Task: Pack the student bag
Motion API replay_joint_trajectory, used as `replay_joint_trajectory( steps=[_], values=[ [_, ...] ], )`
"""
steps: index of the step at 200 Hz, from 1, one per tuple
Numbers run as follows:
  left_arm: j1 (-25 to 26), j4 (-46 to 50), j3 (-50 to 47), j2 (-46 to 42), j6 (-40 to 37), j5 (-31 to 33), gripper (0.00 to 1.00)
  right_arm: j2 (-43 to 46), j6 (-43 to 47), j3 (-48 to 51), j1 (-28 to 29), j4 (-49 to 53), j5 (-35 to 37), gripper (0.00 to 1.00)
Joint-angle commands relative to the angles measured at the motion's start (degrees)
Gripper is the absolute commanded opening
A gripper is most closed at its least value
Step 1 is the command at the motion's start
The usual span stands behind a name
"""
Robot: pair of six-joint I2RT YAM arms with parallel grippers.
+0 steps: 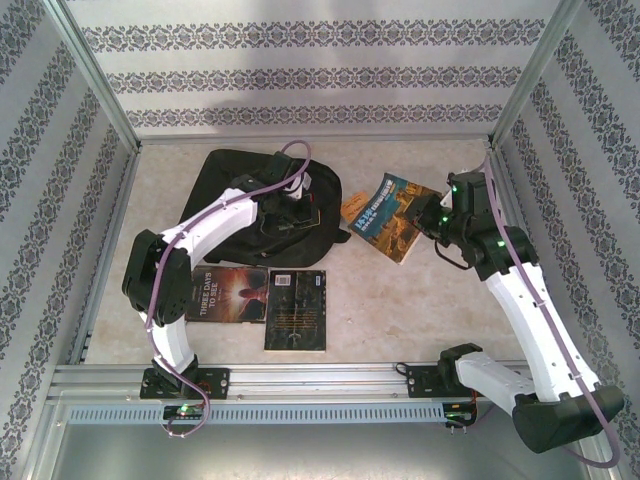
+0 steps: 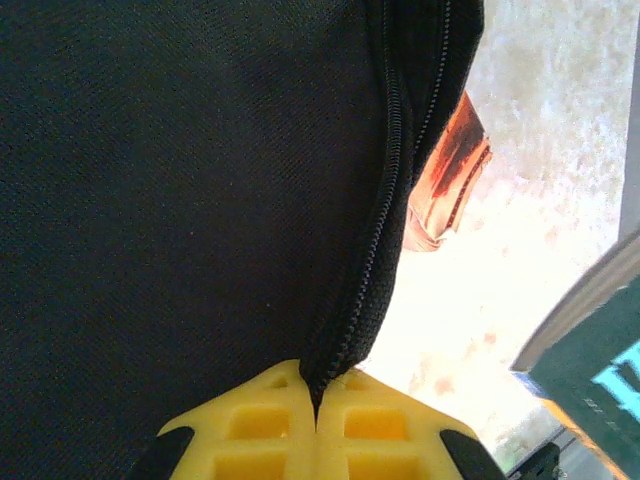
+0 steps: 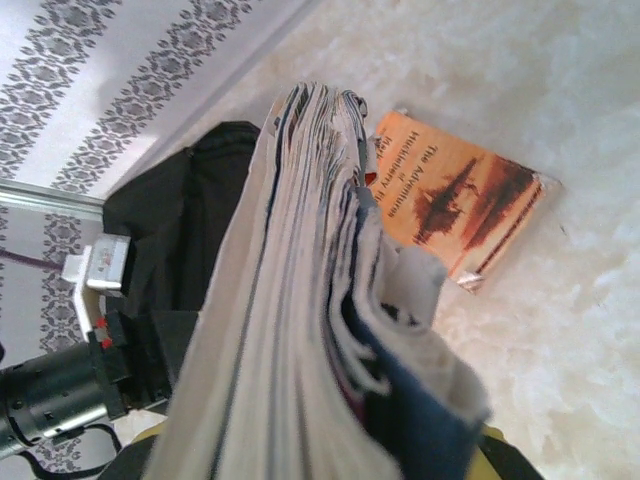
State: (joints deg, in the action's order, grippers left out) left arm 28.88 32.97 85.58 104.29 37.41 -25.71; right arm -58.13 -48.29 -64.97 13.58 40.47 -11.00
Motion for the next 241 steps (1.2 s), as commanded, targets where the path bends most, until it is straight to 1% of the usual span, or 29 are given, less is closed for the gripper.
replay_joint_trajectory(
  steps=[1, 18, 70, 107, 128, 169, 176, 189, 202, 241],
  values=[
    [0.53, -5.72, 0.23, -2.07, 1.55, -3.66, 0.00, 1.12, -1.72, 0.71, -0.64, -2.15, -1.24, 0.00],
    [0.44, -4.82, 1.10, -1.82, 0.97, -2.61, 0.02, 1.02, -1.83, 0.62, -0.68, -2.31, -1.47, 0.00],
    [-0.05, -3.69, 1.97, -2.91, 0.30, -1.49, 0.05, 0.34, -2.16, 0.94, -0.62, -3.39, -2.41, 0.00],
    [-0.13, -4.48, 0.89, -2.34, 0.73, -1.77, 0.09, 0.01, -2.68, 1.50, -0.58, -4.25, -3.06, 0.00],
    [-0.13, -4.58, 1.24, -2.08, 0.74, -1.70, 0.14, -0.07, -2.68, 1.59, -0.44, -4.43, -3.23, 0.00],
    [-0.48, -4.24, 2.08, -1.46, 0.66, -1.45, 0.16, -0.15, -2.65, 1.78, -0.23, -4.70, -3.54, 0.00],
    [-0.50, -4.23, 2.12, -1.37, 0.72, -1.43, 0.14, -0.14, -2.69, 1.75, -0.27, -4.75, -3.50, 0.00],
    [-0.60, -4.32, 2.03, -1.24, 0.74, -1.12, 0.09, -0.06, -2.69, 1.92, -0.27, -4.72, -3.45, 0.00],
    [-0.66, -4.17, 2.07, -1.36, 0.71, -0.49, 0.00, -0.02, -2.39, 1.76, -0.22, -4.49, -3.34, 0.00],
    [-0.76, -2.23, 4.41, -5.37, -0.13, 4.28, 0.00, -0.19, -0.51, -0.79, 0.17, -4.21, -2.95, 0.00]
  ],
)
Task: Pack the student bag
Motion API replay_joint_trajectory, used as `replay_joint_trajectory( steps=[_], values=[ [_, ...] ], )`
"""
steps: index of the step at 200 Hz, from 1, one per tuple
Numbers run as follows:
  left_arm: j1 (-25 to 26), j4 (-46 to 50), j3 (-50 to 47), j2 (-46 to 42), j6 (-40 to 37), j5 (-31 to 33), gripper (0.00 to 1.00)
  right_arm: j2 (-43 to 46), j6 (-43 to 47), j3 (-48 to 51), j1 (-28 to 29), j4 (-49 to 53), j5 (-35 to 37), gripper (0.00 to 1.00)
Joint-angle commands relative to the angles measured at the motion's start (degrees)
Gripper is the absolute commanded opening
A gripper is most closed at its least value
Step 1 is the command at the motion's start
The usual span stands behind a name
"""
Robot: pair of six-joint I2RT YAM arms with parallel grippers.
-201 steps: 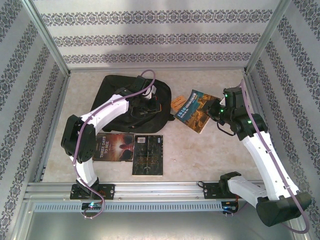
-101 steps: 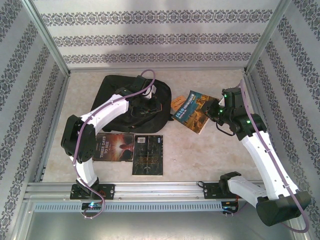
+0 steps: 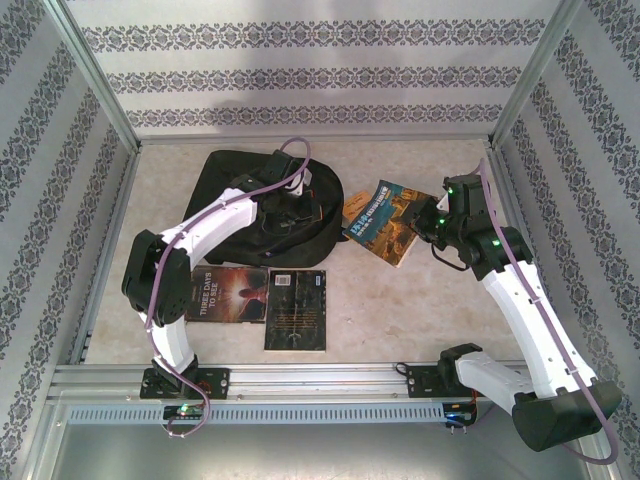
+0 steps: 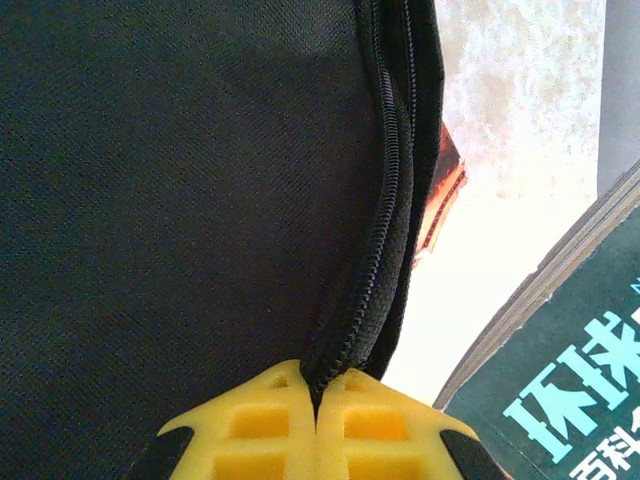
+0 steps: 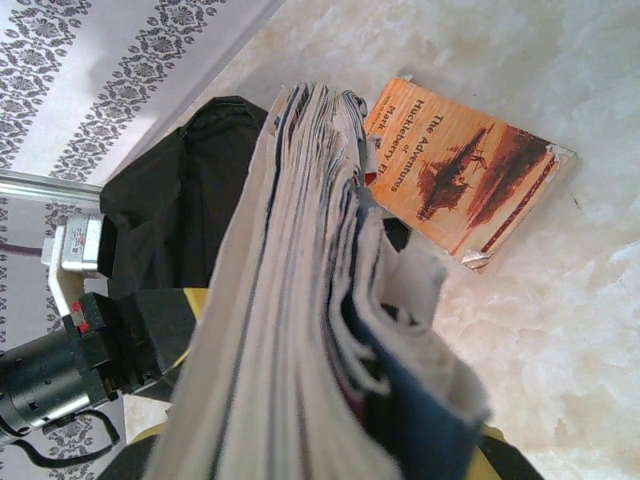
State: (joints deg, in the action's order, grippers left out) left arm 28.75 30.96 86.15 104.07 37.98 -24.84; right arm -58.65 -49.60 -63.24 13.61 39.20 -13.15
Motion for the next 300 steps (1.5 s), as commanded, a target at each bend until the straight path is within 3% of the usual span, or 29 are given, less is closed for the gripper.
replay_joint_trajectory(
  steps=[1, 75, 127, 150, 179, 205, 231, 261, 300],
  values=[
    [-0.58, -0.21, 3.93, -5.31, -0.75, 3.53, 0.00, 0.32, 0.86, -2.64, 0.17, -3.06, -0.91, 0.00],
    [-1.80, 3.22, 2.70, -20.27, -1.09, 13.28, 0.00, -8.70, -2.84, -10.30, 3.44, -11.22, -7.75, 0.00],
    [-3.82, 2.18, -1.80, -22.33, 0.07, 8.29, 0.00, -22.63, -6.51, -19.11, 7.26, -16.70, -12.59, 0.00],
    [-3.87, 0.16, -3.92, -21.64, 1.75, 5.13, 0.07, -29.01, -6.66, -25.17, 8.00, -14.90, -15.88, 0.00],
    [-3.84, 3.01, -0.68, -19.49, 1.63, 4.19, 0.46, -29.41, -7.08, -25.06, 9.45, -15.04, -16.65, 0.00],
    [-4.19, 7.49, 4.61, -17.50, 0.78, 7.16, 0.63, -27.05, -7.53, -21.30, 10.08, -15.91, -16.71, 0.00],
    [-4.88, 14.55, 10.75, -13.91, -0.91, 10.32, 0.65, -25.21, -8.14, -17.81, 10.58, -17.70, -16.91, 0.00],
    [-7.20, 17.30, 11.39, -12.32, -1.19, 12.04, 0.63, -24.29, -8.45, -16.32, 10.92, -18.44, -16.91, 0.00],
    [-9.42, 10.13, 6.23, -10.79, 1.19, 1.96, 0.58, -24.13, -8.50, -15.56, 10.99, -19.22, -17.26, 0.00]
  ],
)
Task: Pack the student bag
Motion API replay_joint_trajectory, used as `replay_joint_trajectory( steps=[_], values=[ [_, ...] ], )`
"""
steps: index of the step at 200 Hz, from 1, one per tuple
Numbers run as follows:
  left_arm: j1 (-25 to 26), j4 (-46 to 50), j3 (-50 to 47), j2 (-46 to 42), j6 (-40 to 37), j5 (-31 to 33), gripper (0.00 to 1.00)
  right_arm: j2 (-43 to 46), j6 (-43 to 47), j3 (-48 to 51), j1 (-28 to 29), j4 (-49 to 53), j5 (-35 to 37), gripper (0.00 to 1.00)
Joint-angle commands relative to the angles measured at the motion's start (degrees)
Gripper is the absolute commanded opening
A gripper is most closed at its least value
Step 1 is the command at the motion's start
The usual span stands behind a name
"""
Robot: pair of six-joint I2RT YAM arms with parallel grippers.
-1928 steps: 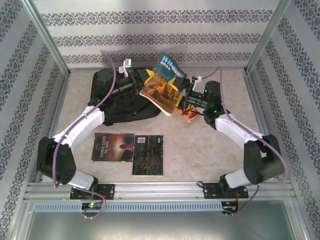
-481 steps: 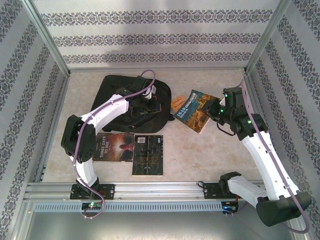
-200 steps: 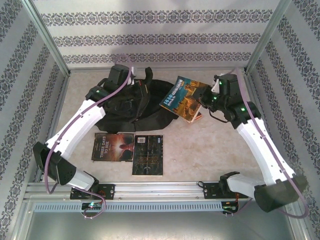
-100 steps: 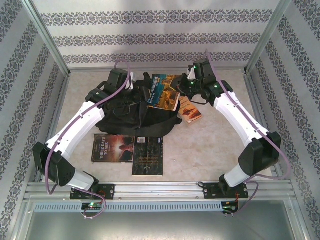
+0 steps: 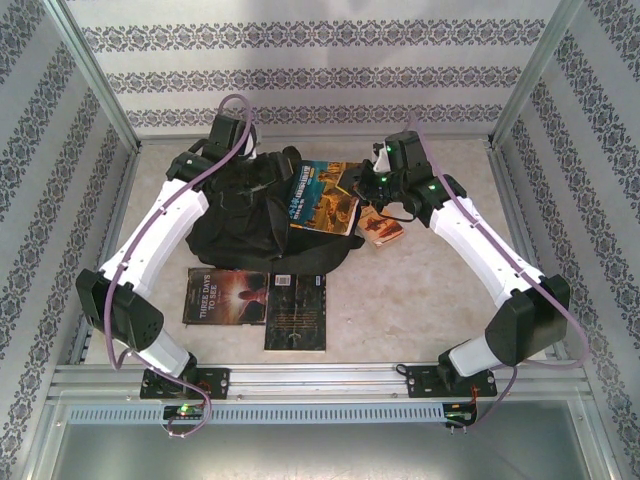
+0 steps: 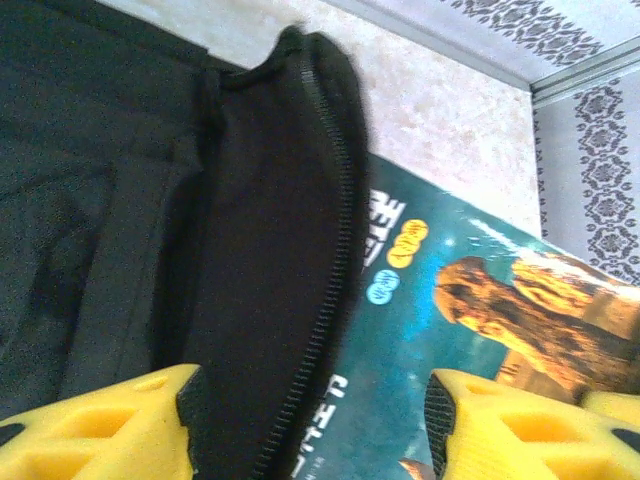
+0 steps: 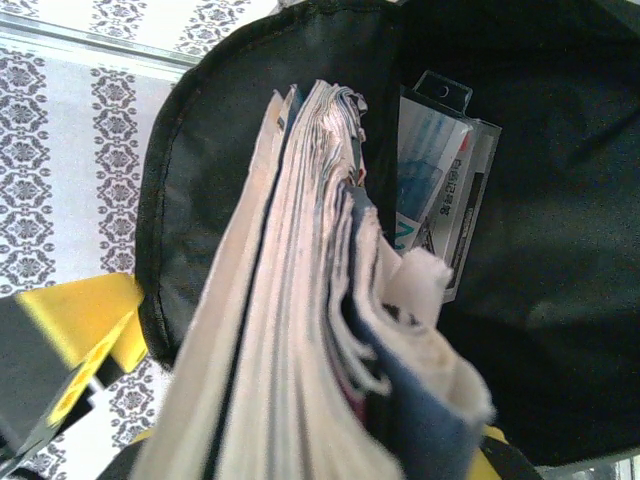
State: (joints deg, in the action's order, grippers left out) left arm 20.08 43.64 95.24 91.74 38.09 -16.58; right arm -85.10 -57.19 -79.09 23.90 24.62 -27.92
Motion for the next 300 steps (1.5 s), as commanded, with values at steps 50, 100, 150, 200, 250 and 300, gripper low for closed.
replay_joint_trajectory(
  steps=[50, 100, 150, 200, 250, 300],
  values=[
    [-0.70, -7.95, -3.12, 3.76, 1.73, -12.18, 0.30, 2.65, -1.25, 2.35, 0.71, -5.89, -2.92, 0.00],
    [-0.74, -0.99, 4.68, 0.51, -1.03, -1.90, 0.00, 5.11, 4.68, 4.50, -1.49, 2.85, 2.43, 0.00],
    [-0.80, 3.40, 8.65, -2.18, -5.00, 0.17, 0.00, 1.91, 5.04, 7.12, -3.17, -0.89, -2.72, 0.00],
    [-0.78, 2.34, 9.62, -0.95, -6.00, -2.05, 0.00, -7.64, 0.56, 1.37, -2.16, -8.96, -10.50, 0.00],
    [-0.74, 0.40, 12.76, 1.30, -4.89, -4.08, 0.00, -16.82, -11.60, 0.03, -0.03, -24.53, -14.34, 0.00],
    [-0.76, -1.40, 14.28, 3.06, -4.24, -5.75, 0.00, -31.95, -14.46, -15.83, 6.44, -24.29, -9.70, 0.00]
  ],
)
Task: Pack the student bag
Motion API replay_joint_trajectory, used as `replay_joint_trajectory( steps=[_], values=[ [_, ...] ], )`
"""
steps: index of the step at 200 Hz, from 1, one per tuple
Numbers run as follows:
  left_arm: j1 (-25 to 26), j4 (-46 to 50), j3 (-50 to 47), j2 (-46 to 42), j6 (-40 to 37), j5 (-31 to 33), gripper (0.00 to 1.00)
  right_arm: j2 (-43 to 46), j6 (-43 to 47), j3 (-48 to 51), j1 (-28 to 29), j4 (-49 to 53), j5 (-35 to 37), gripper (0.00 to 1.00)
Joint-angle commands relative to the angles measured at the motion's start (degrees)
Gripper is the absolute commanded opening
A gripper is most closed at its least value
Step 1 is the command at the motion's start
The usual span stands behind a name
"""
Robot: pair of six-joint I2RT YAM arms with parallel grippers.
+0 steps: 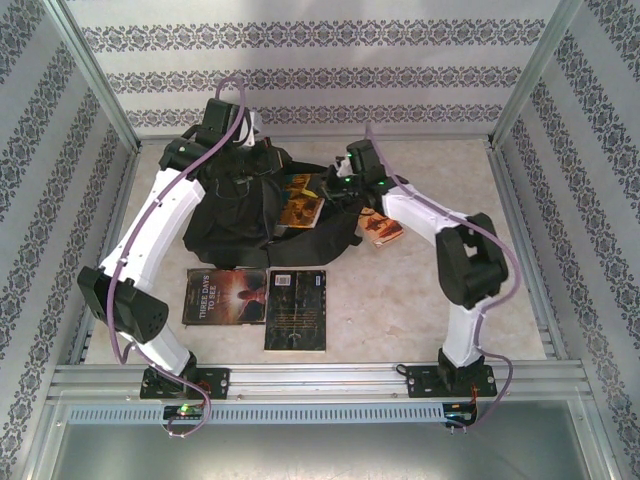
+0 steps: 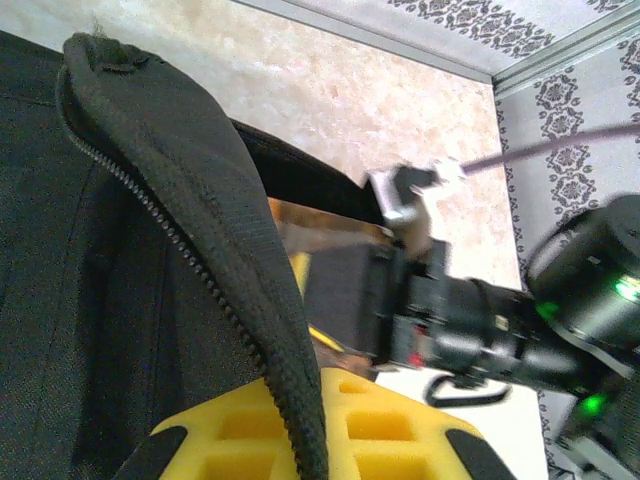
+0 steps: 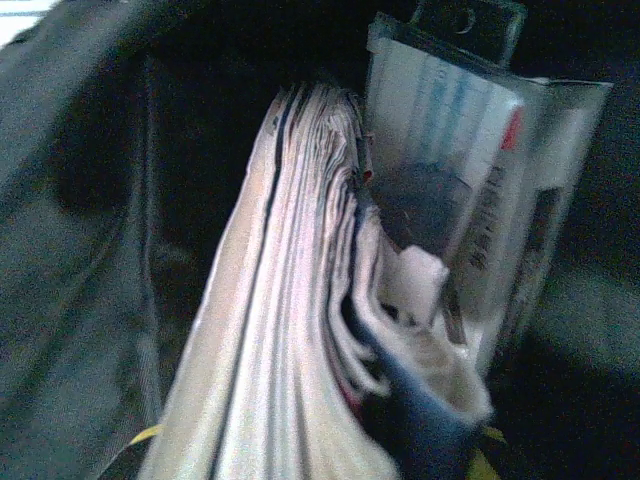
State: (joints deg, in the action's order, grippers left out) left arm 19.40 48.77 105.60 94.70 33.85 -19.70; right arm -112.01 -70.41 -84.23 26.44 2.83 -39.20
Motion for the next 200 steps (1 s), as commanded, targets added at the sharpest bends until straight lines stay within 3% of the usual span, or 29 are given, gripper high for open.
replay_joint_trajectory(
  steps=[1, 12, 17, 27, 32, 44, 64, 112, 169, 191, 200],
  values=[
    [-0.12, -6.56, 3.96, 0.17, 0.00, -2.66, 0.00, -5.40, -1.01, -11.31, 4.12, -1.32, 1.84, 0.00],
    [-0.10, -6.77, 3.92, 0.44, -0.01, -2.67, 0.00, -9.73, 1.20, -18.39, 6.21, 2.23, 3.95, 0.00],
    [-0.09, -6.77, 3.94, 0.57, -0.08, -2.54, 0.00, -11.70, 2.31, -22.04, 6.93, 4.55, 4.56, 0.09],
    [-0.09, -6.40, 4.12, 0.90, -0.39, -1.69, 0.00, -15.96, 4.93, -29.25, 7.82, 11.65, 5.45, 0.39],
    [-0.16, -6.20, 4.21, 1.01, -0.49, -1.21, 0.00, -17.30, 6.41, -32.47, 7.91, 15.22, 6.18, 0.50],
    [-0.47, -5.79, 4.22, 1.34, -0.67, -0.52, 0.00, -17.33, 10.29, -34.68, 7.65, 21.29, 9.16, 0.64],
    [-1.61, -6.00, 3.36, 1.80, 0.52, -0.59, 0.00, -11.21, 15.82, -29.13, 6.02, 23.69, 14.04, 0.81],
    [-2.70, -7.05, 1.63, 3.44, 1.94, 0.28, 0.00, 3.12, 24.40, -15.30, 1.61, 22.90, 13.55, 0.84],
    [-2.85, -7.90, 1.80, 8.55, 4.10, -1.16, 0.00, 20.72, 32.40, 3.48, 1.92, 27.96, 17.85, 0.77],
    [-2.54, -7.73, 2.37, 10.35, 4.74, -1.09, 0.00, 28.05, 32.87, 12.72, 2.18, 31.31, 29.54, 0.80],
    [-2.39, -7.82, 2.35, 10.44, 4.82, -0.12, 0.00, 29.90, 30.83, 16.72, -0.02, 30.98, 30.87, 0.81]
  ],
)
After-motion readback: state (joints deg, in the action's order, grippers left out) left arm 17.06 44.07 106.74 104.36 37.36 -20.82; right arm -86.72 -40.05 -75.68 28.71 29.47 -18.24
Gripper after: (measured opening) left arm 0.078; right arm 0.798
